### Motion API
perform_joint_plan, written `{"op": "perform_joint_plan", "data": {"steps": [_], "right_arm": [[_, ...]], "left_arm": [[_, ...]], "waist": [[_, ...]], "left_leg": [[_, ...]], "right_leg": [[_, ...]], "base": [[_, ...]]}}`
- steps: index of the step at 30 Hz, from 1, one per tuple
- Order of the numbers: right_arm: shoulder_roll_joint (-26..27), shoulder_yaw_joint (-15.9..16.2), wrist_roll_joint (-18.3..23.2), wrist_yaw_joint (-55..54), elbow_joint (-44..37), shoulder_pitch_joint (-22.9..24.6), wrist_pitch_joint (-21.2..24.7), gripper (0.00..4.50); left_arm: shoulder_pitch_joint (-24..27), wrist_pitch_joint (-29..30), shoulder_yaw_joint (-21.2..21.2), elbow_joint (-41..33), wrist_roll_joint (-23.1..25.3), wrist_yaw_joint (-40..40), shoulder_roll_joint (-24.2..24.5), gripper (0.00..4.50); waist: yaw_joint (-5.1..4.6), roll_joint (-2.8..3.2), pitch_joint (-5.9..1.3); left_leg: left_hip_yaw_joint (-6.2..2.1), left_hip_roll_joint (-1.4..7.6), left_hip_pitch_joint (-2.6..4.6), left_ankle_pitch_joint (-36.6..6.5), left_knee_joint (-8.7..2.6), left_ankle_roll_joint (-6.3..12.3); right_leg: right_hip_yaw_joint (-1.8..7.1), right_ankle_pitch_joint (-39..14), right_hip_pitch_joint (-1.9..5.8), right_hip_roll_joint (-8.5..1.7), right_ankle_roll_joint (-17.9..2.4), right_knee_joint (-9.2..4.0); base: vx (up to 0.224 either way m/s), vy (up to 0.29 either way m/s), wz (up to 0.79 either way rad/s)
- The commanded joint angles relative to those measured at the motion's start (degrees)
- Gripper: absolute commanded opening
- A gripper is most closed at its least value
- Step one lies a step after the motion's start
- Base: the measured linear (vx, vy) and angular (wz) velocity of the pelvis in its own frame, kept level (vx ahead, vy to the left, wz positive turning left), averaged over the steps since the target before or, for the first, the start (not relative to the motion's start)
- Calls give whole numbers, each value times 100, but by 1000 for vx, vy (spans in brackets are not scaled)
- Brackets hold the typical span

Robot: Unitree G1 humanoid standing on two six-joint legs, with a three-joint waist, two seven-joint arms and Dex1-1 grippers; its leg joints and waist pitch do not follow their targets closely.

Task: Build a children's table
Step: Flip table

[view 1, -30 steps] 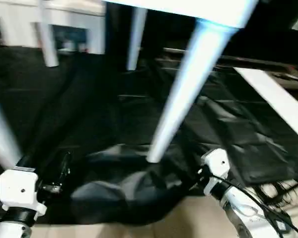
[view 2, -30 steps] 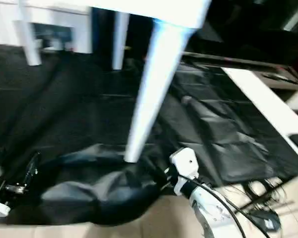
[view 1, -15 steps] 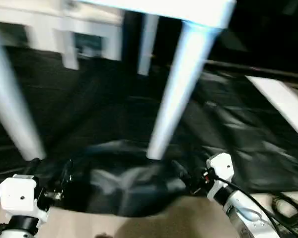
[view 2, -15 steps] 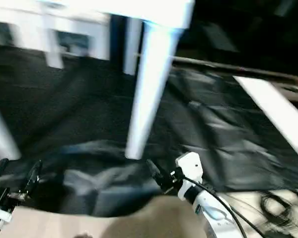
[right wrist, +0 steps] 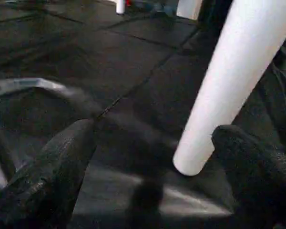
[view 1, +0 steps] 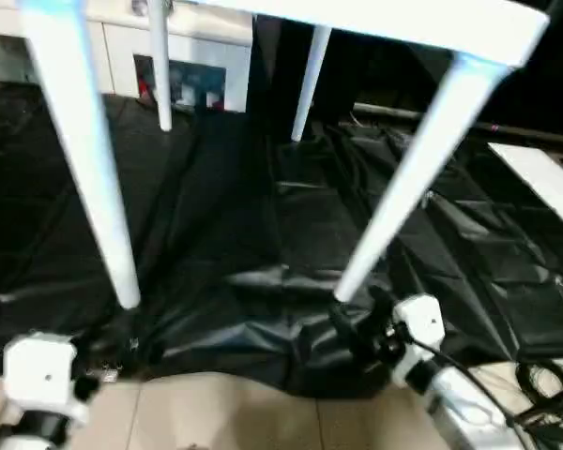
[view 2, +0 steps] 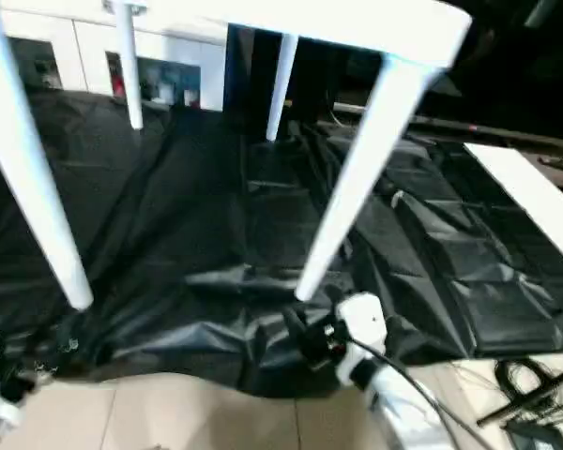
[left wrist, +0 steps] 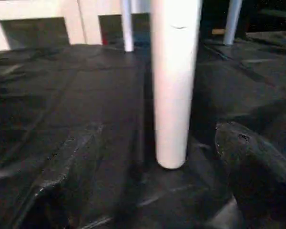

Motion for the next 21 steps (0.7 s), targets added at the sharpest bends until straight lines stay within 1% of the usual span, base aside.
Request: {"op": "perform_joint_plan", "data": {"steps": [1,2,3,4,5,6,7,8,9,10,11,13,14,15,16,17,18,19,20,21], "right_arm": [[-116,-174,27,-55,24,-33,-22,442],[-122,-147,3,-40,46,-64,-22,442],[-123,-126,-24,-30,62,-90,-15,442],[-116,-114,-20,-15,71,-107,-1,442],[-98,-102,-2,6,88,-161,72,442],[-91,-104,1,11,92,-173,91,442],[-90,-97,8,34,104,-197,120,442],[-77,-100,-1,40,124,-226,123,442],[-59,-89,-5,52,141,-264,130,442],[-50,-68,-16,69,156,-298,98,442],[-49,-33,-60,79,185,-347,29,442],[-87,41,-191,84,230,-405,-47,442],[-101,76,-224,103,243,-430,-64,442],[-104,92,-223,120,263,-457,-58,442],[-113,106,-226,144,273,-471,-67,442],[-130,131,-249,173,289,-490,-96,442],[-140,144,-268,194,303,-503,-119,442],[-142,148,-273,208,314,-507,-125,442],[-134,142,-272,224,335,-509,-131,442],[-128,142,-266,243,350,-505,-140,442]], "left_arm": [[-64,206,-57,114,-198,58,-137,413],[-102,157,-30,147,-188,76,-135,413],[-127,109,-26,164,-152,73,-109,413],[-144,71,-24,173,-120,71,-88,413],[-194,126,-21,166,-148,61,-70,413],[-205,143,-20,163,-156,58,-70,413],[-230,152,-19,165,-125,73,-60,413],[-260,164,-15,168,-120,75,-61,413],[-289,202,-14,176,-132,76,-65,413],[-314,215,-16,184,-112,68,-54,413],[-346,213,-18,203,-128,48,-50,413],[-372,175,-40,229,-123,22,-32,413],[-368,93,-55,225,-54,25,-23,413],[-366,51,-67,214,31,55,-19,413],[-365,2,-70,210,77,67,-16,413],[-366,-44,-75,207,121,80,-15,413],[-363,-54,-79,199,147,85,-10,413],[-355,-54,-79,192,156,88,-10,413],[-346,-33,-67,189,160,94,-11,413],[-338,-22,-44,195,165,109,-11,413]], "waist": [[-118,298,-175],[-144,287,-197],[-177,72,-234],[-120,-86,-239],[-28,-114,-258],[46,-178,-212],[74,-194,-167],[79,-170,-148],[68,-168,-136],[61,-143,-123],[60,-137,-121],[66,-96,-113],[70,-90,-104],[133,-129,-102],[82,38,-167],[40,105,-152],[-66,240,-148],[-157,301,-130],[-180,306,-153],[-173,251,-145]], "left_leg": [[-473,1012,4,-1094,-1117,-231],[-423,906,37,-1048,-1059,96],[-307,601,-42,-913,-795,542],[-135,323,-179,-991,-626,546],[-44,171,-353,-551,-497,379],[-57,230,-298,-537,-536,128],[-59,266,-219,-777,-649,-60],[-51,285,-167,-1020,-704,-151],[-47,302,-154,-1128,-733,-184],[-53,332,-131,-1314,-779,-240],[-59,351,-117,-1390,-797,-260],[-70,399,-72,-1635,-842,-308],[-66,403,-54,-1710,-849,-312],[-283,278,-368,-1689,-968,-51],[-500,309,-286,-1543,-965,121],[-647,356,-252,-1662,-990,210],[-1005,495,-192,-1993,-1095,421],[-1412,618,-95,-2165,-1210,720],[-1605,632,-12,-2076,-1224,890],[-1800,503,-4,-1876,-1260,1177]], "right_leg": [[34,-39,-213,-199,-44,-27],[63,21,-192,-240,-51,-142],[299,193,-56,-449,-116,-579],[448,89,37,-548,20,-785],[583,-97,176,-882,94,-942],[647,-723,122,-866,493,-997],[587,-1658,71,-743,664,-1044],[553,-2322,15,-670,633,-1069],[537,-2499,-5,-644,560,-1082],[505,-2607,-27,-599,396,-1079],[493,-2551,-37,-583,314,-1072],[472,-2078,-52,-540,52,-1025],[473,-1980,-62,-531,5,-1022],[209,-1665,241,-601,-24,-944],[-8,-862,269,-490,-133,-919],[-85,-621,268,-432,-277,-873],[-227,-464,300,-217,-666,-669],[-259,-762,204,-62,-957,-320],[-234,-973,118,-19,-1034,-170],[-118,-1221,57,12,-1088,-68]], "base": [[0,0,0],[-25,-72,5],[-25,-132,-5],[-25,-132,-5],[-66,-167,-14],[-69,-165,-16],[-93,-218,-17],[-40,-136,-7],[-40,-81,-2],[0,0,0],[0,0,0],[0,0,0],[0,0,0],[0,0,0],[0,0,0],[34,10,45],[51,-12,60],[51,-12,60],[59,-50,52],[21,-108,49]]}}
